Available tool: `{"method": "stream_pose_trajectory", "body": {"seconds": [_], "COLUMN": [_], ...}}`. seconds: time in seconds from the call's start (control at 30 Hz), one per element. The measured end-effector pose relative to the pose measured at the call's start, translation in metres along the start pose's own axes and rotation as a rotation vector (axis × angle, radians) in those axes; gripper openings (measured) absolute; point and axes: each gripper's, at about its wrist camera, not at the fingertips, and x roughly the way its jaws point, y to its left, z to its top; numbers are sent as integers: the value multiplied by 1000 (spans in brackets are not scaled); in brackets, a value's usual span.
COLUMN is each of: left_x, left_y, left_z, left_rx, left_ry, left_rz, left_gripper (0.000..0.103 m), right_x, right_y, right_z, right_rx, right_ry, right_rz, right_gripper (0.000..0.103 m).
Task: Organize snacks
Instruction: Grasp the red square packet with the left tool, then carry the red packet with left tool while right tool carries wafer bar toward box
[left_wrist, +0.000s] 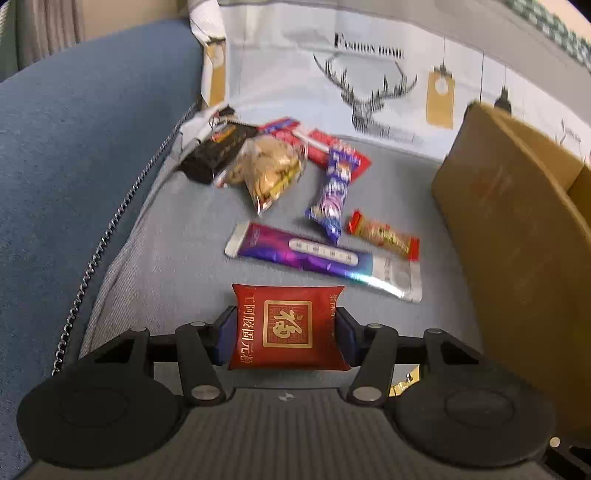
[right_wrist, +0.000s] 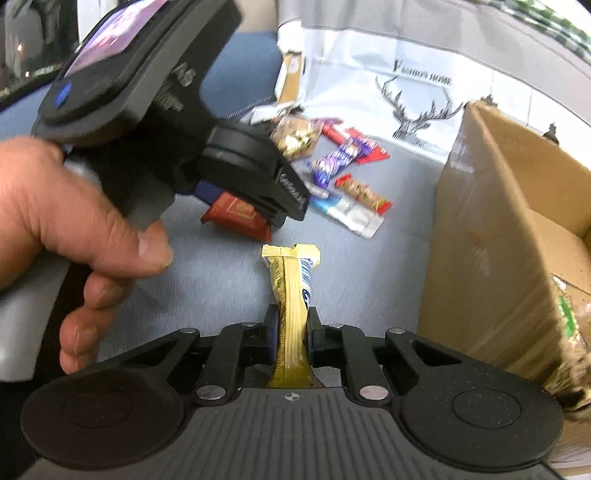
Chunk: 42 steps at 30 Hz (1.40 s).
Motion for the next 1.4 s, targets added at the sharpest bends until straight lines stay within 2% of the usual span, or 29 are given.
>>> {"method": "stream_pose_trajectory", "body": {"seconds": [0.2,0.47,0.93,1.1,1.4], "left_x": [-9,-26,-93,-108,-112], "left_y": [10,18,23,17,-1], "left_z": [5,9,26,31,35], "left_rx": [-67,-124,-181,-183,-181], "left_ry": [-50,-109,-213,-235,-228], "left_rz": [-36,-89,-172,-197,-223], "left_gripper": [60,60,60,60,60], "right_x": [-8,-10,-39,-51,-70], "right_y": [-1,-1,3,-3,-21], "right_z": [5,8,14,22,31], "right_rx": [12,14,59,94,157], "right_ry": [-52,-76,-165,-207,-253], "right_rz": [-5,-12,-26,-27,-49], "right_gripper": [14,14,14,14,14]}}
